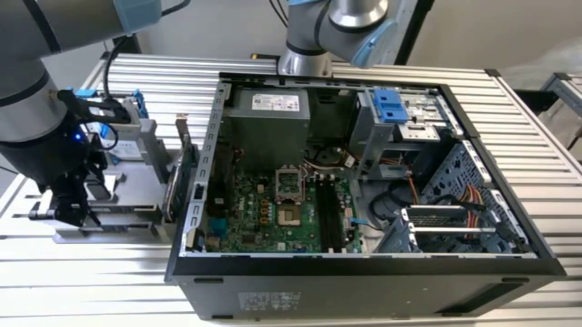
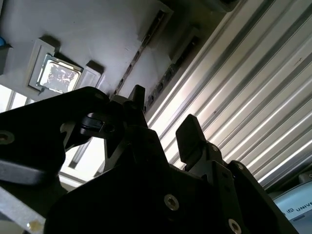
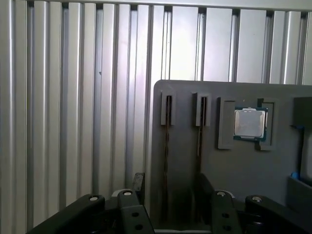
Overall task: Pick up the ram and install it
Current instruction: 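Pick up the ram and move it above insertion slot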
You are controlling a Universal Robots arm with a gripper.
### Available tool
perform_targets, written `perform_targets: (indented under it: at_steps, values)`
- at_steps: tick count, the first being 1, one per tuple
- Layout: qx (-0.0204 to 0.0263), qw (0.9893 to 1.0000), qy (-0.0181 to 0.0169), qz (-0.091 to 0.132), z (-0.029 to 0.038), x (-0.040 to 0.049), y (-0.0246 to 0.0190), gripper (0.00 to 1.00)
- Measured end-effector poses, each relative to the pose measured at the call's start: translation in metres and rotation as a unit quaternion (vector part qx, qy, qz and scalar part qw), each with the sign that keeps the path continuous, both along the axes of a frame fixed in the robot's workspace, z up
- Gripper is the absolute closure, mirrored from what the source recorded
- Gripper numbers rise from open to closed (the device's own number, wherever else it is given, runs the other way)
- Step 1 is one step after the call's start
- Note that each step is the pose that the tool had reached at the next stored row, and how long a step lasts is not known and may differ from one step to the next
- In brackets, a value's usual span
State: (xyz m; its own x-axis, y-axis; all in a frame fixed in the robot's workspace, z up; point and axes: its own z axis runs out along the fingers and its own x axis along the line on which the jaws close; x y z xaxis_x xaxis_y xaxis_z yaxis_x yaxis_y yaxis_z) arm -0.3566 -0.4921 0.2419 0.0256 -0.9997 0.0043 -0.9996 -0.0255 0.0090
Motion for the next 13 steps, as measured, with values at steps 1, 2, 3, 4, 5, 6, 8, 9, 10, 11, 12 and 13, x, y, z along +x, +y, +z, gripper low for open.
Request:
perform_targets:
  at_steps: [1,2,3,4,5,6,8,9,10,11,12,13]
  values:
    - [0.0,1.0,0.0,0.0,-0.0017,0.0,0.0,0.0]
    - [0.0,1.0,0.0,-0.001,-0.0036,0.0,0.0,0.0]
    - [-0.0001,1.0,0.0,-0.001,-0.0054,0.0,0.0,0.0]
    - [-0.0002,1.0,0.0,-0.002,-0.0072,0.0,0.0,0.0]
    - [-0.0002,1.0,0.0,-0.002,-0.009,0.0,0.0,0.0]
    - [-0.0002,1.0,0.0,-0.003,-0.0109,0.0,0.0,0.0]
    - [-0.0002,1.0,0.0,-0.004,-0.0146,0.0,0.0,0.0]
    - [-0.0003,1.0,0.0,-0.004,-0.0164,0.0,0.0,0.0]
    - [-0.0003,1.0,0.0,-0.005,-0.0182,0.0,0.0,0.0]
    - [-0.0003,1.0,0.0,-0.005,-0.02,0.0,0.0,0.0]
    - [-0.0003,1.0,0.0,-0.006,-0.0218,0.0,0.0,0.0]
    - [-0.0003,1.0,0.0,-0.006,-0.0236,0.0,0.0,0.0]
